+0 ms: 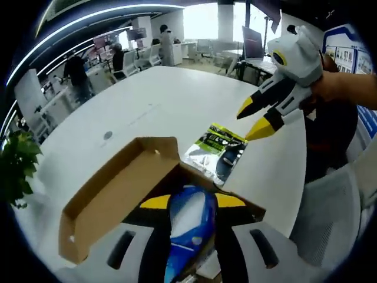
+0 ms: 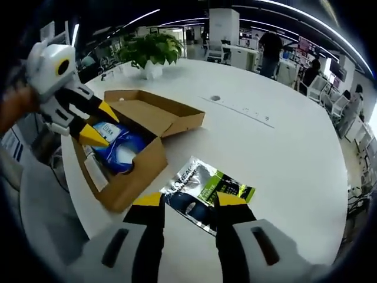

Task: Operate the shoe box by opening the lid, removing the specified soft item, and placing it in the target area until the item is outside and the box remains undamaged.

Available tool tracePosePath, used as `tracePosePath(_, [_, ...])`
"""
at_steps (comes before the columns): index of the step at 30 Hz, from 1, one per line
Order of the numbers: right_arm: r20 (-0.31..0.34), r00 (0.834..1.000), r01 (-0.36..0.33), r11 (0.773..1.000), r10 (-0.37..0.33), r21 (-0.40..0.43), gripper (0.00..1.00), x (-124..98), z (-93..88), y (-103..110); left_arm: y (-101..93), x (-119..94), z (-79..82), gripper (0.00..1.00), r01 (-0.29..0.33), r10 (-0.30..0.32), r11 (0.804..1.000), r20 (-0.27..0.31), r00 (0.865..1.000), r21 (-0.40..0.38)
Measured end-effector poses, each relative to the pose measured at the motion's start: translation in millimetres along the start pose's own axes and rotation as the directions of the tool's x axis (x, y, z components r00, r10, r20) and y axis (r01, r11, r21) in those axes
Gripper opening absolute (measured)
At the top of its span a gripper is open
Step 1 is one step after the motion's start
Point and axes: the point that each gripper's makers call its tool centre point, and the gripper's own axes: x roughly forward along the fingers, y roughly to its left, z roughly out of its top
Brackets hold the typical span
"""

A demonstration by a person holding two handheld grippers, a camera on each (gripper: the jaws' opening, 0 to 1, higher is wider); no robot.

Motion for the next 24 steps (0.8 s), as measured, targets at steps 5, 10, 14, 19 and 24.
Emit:
tracePosePath(5, [0.005,0.999,-0.031,0.999,0.032,-0.011,0.31,0.6,5.5,18.8,10.1,-9.4,-11.0,0.26,-0.019,0.019,0.999,0.007,1.000,-0.031])
tracePosePath(10, [0.010,0.998,-0.061,0.998,0.061,-0.017,0.31,3.3,11.1,36.5,21.7,-18.3,-25.7,0.27,-0.041,0.041,0.998,-0.001,0.999,-0.052])
tracePosePath(14, [0.016,0.996,-0.085,0.996,0.085,-0.019,0.31,7.3,15.2,49.9,29.4,-25.1,-35.0,0.27,-0.055,0.056,0.996,-0.001,0.998,-0.073])
tracePosePath(19, [0.026,0.993,-0.115,0.993,0.115,-0.021,0.31,12.8,21.1,66.0,38.4,-39.3,-49.7,0.27,-0.080,0.081,0.990,0.006,0.997,-0.116])
tracePosePath(24, [0.032,0.989,-0.143,0.990,0.144,-0.018,0.31,20.6,24.4,80.8,47.0,-51.4,-66.1,0.27,-0.108,0.110,0.983,0.007,0.994,-0.152])
